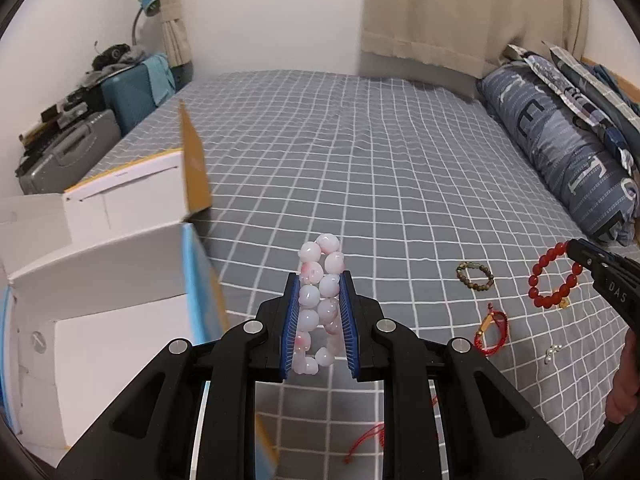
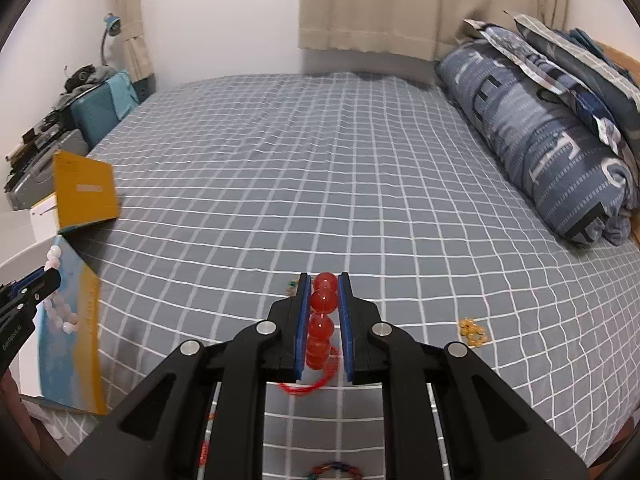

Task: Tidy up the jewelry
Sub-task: 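Carry both held bracelets over the open white box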

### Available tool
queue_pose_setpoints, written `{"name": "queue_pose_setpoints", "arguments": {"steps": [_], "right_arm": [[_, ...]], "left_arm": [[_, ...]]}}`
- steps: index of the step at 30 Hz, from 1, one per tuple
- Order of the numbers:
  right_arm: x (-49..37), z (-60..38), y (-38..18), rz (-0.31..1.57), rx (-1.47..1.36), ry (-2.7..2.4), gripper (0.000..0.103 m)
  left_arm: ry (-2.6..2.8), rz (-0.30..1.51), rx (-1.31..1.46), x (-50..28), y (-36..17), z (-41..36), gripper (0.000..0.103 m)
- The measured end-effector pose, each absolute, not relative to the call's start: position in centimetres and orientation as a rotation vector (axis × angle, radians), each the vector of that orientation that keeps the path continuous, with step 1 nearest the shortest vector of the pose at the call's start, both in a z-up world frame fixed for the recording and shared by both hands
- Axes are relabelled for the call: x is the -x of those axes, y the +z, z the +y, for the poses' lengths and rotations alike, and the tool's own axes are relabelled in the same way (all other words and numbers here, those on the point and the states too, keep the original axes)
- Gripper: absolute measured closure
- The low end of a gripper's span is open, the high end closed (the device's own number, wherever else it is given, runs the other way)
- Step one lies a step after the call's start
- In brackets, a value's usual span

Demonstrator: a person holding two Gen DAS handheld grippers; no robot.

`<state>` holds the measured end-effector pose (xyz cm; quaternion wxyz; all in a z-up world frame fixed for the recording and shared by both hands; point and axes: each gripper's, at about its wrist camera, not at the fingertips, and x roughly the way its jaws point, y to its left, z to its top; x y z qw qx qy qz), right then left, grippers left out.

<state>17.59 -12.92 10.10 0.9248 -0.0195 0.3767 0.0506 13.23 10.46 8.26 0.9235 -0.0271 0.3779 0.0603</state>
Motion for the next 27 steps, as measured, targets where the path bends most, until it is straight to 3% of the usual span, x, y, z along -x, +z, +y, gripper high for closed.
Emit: {"name": "queue_pose_setpoints", "arguments": {"steps": [27], "right_arm": [[-11.2, 7.0, 15.4, 0.663, 0.091, 0.392, 0.09]], "left_arm": [[0.377, 0.722, 0.167, -1.4, 11.2, 26.4, 0.084]]}}
